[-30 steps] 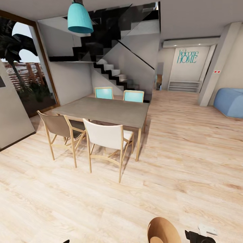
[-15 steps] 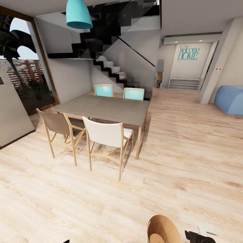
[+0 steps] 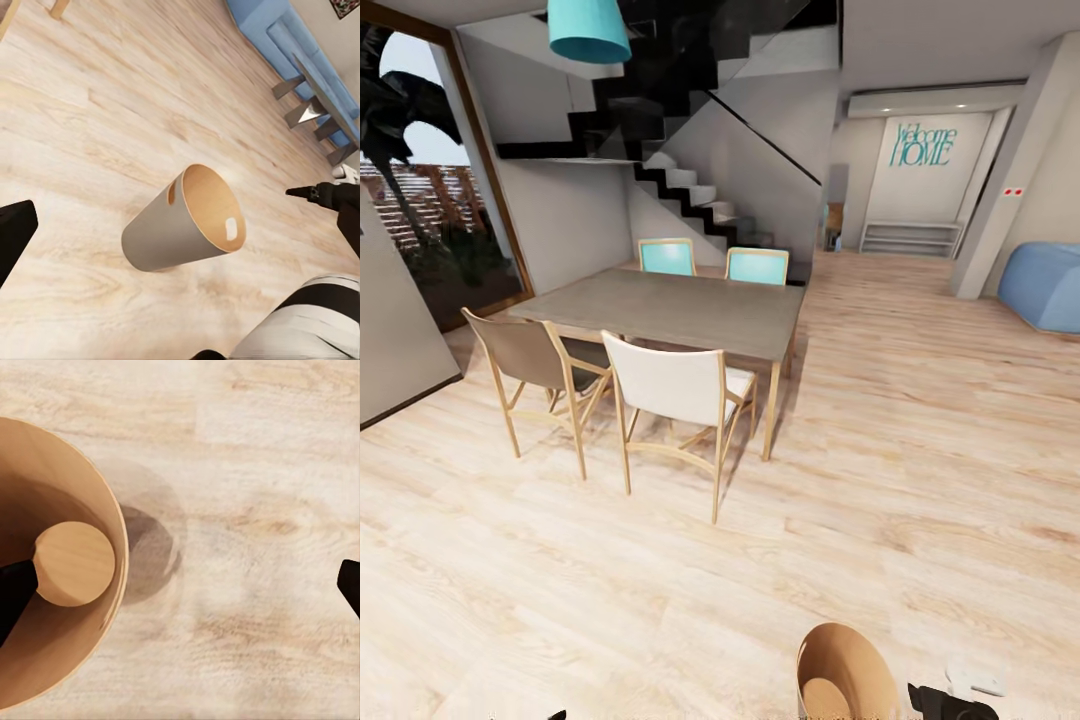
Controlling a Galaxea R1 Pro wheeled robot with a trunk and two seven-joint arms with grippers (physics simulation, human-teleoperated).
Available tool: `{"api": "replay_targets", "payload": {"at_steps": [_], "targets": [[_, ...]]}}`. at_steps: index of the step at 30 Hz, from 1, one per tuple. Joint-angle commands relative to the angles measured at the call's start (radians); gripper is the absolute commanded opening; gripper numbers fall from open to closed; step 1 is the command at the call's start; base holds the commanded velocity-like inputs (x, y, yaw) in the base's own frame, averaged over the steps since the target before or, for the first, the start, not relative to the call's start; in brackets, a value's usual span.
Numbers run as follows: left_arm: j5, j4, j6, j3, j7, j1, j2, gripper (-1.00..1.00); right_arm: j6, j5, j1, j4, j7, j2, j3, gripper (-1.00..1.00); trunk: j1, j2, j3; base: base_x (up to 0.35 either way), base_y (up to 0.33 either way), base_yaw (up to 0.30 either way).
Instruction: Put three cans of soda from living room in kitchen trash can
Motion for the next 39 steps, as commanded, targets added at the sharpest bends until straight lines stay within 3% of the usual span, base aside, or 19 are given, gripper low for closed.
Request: {"api": "replay_targets", "payload": {"at_steps": [1, 7, 27, 34, 39], "targets": [[0.000, 0.000, 0.000, 0.000, 0.000, 0.000, 0.000, 1.00, 0.000, 0.000, 0.000, 0.000, 0.000, 0.000, 0.000, 1.00, 0.004, -0.007, -0.005, 0.000, 0.000, 0.000], [0.000, 0.000, 0.000, 0.000, 0.000, 0.000, 0.000, 1.00, 0.000, 0.000, 0.000, 0.000, 0.000, 0.000, 0.000, 1.00, 0.027, -0.049, -0.033, 0.000, 0.000, 0.000], [0.000, 0.000, -0.001, 0.001, 0.000, 0.000, 0.000, 1.00, 0.000, 0.000, 0.000, 0.001, 0.000, 0.000, 0.002, 1.00, 0.027, -0.049, -0.052, 0.019, 0.011, 0.000], [0.000, 0.001, -0.001, 0.001, 0.000, 0.000, 0.000, 1.00, 0.000, -0.001, 0.000, 0.001, 0.000, 0.000, 0.072, 1.00, 0.027, -0.049, -0.052, 0.028, 0.013, 0.000], [0.000, 0.001, 0.000, 0.002, 0.000, 0.000, 0.000, 1.00, -0.001, -0.001, 0.000, 0.001, 0.000, 0.000, 0.087, 1.00, 0.027, -0.049, -0.052, 0.037, 0.012, 0.000]]}}
